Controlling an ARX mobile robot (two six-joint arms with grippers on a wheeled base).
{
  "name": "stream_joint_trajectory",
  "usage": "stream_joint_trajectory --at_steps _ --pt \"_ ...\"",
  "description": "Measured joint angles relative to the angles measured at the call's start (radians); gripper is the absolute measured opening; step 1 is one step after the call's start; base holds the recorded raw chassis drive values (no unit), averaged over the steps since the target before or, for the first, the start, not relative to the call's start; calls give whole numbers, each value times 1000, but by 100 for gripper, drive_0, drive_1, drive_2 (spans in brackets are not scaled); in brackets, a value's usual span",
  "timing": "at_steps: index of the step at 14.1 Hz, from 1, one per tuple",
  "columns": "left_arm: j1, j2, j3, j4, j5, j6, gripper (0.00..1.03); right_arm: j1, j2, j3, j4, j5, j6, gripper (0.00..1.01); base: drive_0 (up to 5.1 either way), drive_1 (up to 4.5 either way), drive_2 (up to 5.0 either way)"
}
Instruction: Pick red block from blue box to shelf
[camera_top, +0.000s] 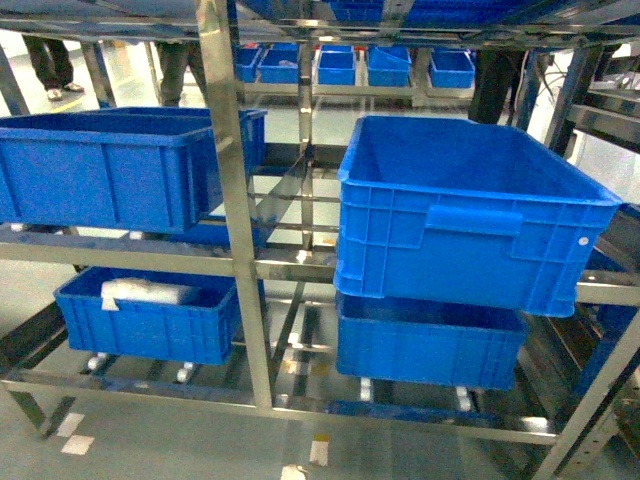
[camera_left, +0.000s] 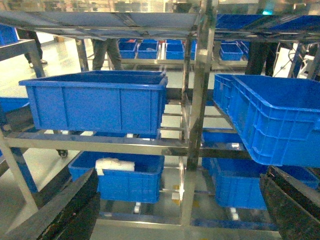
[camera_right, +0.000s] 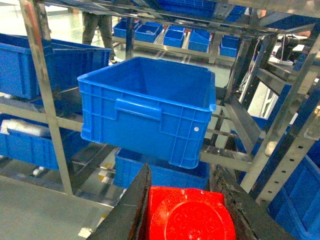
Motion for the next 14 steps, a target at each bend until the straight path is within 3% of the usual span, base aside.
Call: stream_joint_trajectory --at_steps 12,14 --pt "0 0 0 0 1 0 98 0 0 0 0 0 0 29 0 431 -430" --pt "0 0 0 -5 0 0 98 0 0 0 0 0 0 29 0 0 0"
